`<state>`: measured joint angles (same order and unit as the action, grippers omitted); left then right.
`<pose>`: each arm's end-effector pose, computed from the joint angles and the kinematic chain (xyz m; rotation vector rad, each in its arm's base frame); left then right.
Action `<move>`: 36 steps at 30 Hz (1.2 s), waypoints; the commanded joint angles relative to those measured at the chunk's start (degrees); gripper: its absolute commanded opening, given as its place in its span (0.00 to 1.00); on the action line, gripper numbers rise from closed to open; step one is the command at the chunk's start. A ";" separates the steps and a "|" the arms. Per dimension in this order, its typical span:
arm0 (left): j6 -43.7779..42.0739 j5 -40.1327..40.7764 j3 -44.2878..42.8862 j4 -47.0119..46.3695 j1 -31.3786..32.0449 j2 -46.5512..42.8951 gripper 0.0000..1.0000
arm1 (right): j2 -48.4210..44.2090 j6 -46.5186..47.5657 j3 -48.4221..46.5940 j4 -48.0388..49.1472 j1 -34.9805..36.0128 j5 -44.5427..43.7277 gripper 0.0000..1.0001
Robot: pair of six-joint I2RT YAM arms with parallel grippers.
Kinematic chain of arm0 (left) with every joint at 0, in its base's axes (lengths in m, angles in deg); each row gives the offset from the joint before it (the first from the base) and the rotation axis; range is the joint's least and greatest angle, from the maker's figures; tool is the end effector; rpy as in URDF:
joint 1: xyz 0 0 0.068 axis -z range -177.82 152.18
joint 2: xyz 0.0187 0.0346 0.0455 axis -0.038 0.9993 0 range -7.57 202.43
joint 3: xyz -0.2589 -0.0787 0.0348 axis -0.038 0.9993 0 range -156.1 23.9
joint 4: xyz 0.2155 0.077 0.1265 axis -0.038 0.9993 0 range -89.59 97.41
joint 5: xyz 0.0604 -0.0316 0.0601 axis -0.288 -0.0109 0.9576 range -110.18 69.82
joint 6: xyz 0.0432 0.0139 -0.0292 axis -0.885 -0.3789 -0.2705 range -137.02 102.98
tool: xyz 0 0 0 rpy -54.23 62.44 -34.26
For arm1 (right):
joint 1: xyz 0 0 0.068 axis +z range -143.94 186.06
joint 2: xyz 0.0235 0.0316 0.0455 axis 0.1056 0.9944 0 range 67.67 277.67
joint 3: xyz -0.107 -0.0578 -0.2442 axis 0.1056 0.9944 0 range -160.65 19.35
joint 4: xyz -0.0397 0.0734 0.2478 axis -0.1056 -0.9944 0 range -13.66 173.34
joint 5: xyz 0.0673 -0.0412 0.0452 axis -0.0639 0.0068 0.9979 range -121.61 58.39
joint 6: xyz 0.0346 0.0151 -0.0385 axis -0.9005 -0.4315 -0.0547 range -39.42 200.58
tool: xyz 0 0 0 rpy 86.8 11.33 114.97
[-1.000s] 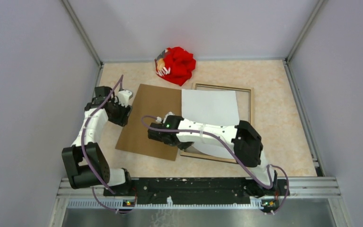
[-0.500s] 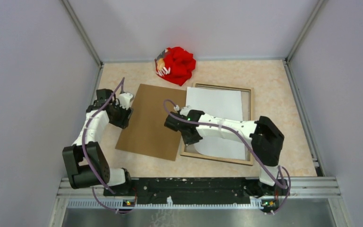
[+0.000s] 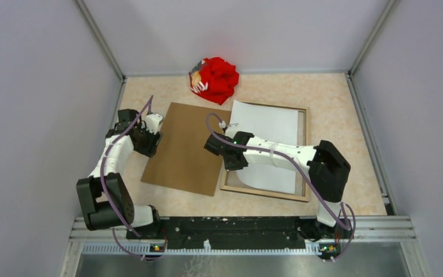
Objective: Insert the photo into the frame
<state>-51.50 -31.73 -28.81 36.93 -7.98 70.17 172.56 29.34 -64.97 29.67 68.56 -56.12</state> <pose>0.2603 0.0393 0.2265 0.6147 2.5353 0.0072 0.1826 0.3190 0.2364 -0.1796 2.6315 -0.0073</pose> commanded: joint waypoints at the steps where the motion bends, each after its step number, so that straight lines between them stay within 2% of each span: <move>1: -0.68 -0.17 0.85 -1.81 -0.09 -1.19 0.60 | -1.92 -1.93 3.55 1.80 -1.77 -2.26 0.00; 14: -0.76 -0.04 1.03 -2.25 -0.09 -0.57 0.59 | -3.17 -2.01 5.32 1.68 -2.70 -3.52 0.00; 28: -0.94 -0.23 1.19 -2.45 -0.09 -0.73 0.59 | -10.09 -10.80 12.73 3.81 -3.01 -5.22 0.00; 33: -1.02 -0.15 1.37 -2.58 -0.09 -0.74 0.59 | -9.21 -8.64 12.60 4.72 -3.61 -4.54 0.00; 34: -1.09 -0.02 1.32 -2.53 -0.05 -0.81 0.59 | -8.73 -7.91 12.33 4.79 -3.61 -4.17 0.04; 36: -1.30 0.07 1.27 -2.50 -0.06 -0.91 0.60 | -8.01 -6.99 11.78 4.35 -3.61 -3.69 0.20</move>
<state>-51.72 -31.29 -28.04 36.18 -7.98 70.17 164.60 20.88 -52.55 33.08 65.74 -58.92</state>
